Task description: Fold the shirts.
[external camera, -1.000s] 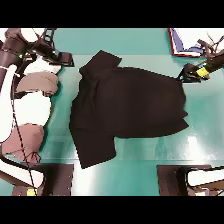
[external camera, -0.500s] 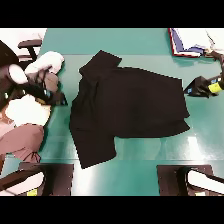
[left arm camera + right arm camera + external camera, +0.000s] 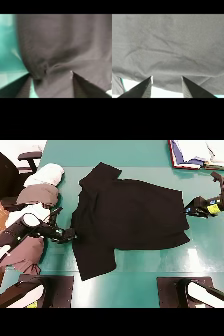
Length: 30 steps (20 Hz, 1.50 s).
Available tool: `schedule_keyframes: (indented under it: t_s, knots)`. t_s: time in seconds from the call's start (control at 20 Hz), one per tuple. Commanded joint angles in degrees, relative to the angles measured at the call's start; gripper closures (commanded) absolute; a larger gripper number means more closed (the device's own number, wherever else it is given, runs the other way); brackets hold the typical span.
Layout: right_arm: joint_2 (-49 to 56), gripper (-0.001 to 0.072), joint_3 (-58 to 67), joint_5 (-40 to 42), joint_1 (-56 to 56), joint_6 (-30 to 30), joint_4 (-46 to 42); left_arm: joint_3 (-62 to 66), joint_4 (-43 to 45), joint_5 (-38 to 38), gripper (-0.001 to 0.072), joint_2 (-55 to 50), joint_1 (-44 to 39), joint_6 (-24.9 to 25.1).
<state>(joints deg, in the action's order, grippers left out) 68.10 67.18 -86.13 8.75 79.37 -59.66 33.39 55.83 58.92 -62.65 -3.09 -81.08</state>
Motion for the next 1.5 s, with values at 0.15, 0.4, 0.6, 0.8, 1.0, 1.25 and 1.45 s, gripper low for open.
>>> schedule_keyframes:
  t_s: [0.15,0.4,0.6,0.8,1.0,1.25,1.45]
  knots:
    - [-0.37,0.0284,-1.51,-2.95,1.57,0.07,-8.28,1.29,-1.86,-0.59,0.0683,0.31,-1.99,0.55]
    - [-1.79,0.0258,-15.61,-1.42,17.81,0.07,-9.38,7.78,-1.97,1.66,0.0683,1.14,-1.99,1.86]
    - [-1.77,0.0265,-27.67,6.01,27.39,-1.88,-5.44,8.74,-2.34,0.48,0.0683,1.11,-1.99,1.84]
    - [-0.46,0.0288,-31.8,14.25,25.46,-3.41,-0.39,8.74,-2.36,0.46,0.0683,1.11,-1.99,1.81]
    - [5.03,0.0415,-30.47,18.93,19.39,-3.43,2.95,8.74,-2.34,0.74,0.0683,1.11,-1.99,1.81]
    - [2.97,0.0692,-24.96,17.53,14.71,-3.5,2.43,8.76,-2.29,2.12,0.0685,2.8,-1.99,1.55]
    - [-7.74,0.0692,-14.03,11.06,14.67,-3.5,2.62,16.06,-0.13,2.84,0.0685,14.27,-1.99,-2.29]
